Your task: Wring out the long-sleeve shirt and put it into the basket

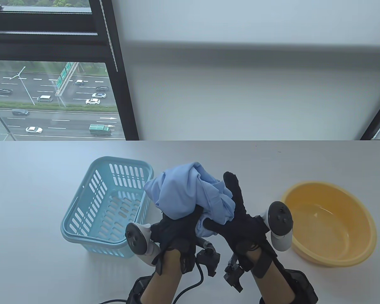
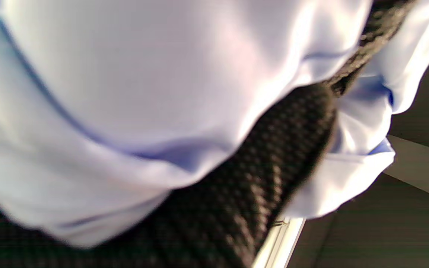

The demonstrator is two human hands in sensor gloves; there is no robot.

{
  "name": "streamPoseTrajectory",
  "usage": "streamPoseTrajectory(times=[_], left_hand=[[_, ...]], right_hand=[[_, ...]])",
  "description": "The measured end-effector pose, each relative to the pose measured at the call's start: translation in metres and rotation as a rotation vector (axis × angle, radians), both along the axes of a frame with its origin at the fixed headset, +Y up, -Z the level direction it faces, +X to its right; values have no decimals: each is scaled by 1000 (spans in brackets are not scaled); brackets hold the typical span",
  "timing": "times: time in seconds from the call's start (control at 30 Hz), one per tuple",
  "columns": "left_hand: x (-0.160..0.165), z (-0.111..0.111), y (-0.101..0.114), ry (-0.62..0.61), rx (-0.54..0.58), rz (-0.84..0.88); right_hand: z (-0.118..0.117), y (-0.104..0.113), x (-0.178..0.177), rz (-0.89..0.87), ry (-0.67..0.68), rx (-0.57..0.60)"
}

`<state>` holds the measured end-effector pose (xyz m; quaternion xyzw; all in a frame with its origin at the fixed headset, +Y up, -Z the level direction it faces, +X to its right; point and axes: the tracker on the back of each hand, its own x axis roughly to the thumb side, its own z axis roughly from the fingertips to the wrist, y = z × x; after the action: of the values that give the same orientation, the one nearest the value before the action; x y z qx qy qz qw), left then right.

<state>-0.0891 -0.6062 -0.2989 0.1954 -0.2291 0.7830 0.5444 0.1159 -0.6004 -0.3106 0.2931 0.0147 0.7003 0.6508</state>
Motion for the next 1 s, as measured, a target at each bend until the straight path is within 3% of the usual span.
streamPoseTrajectory(times=[0.17,0.4,0.67,0.87,1.0], left_hand=[[9,2,1,-103,-3,32],[10,4,5,-98,37,-65],[-4,8,17,54,84,-332],[-31,14,28,221,169,-316],[-41,18,37,303,236,-480]], right_hand=[[-1,4,4,-36,62,11],[-3,7,15,-27,-40,44],[-2,24,50,-20,-210,144],[1,36,92,198,-387,199],[0,38,101,316,-353,171]])
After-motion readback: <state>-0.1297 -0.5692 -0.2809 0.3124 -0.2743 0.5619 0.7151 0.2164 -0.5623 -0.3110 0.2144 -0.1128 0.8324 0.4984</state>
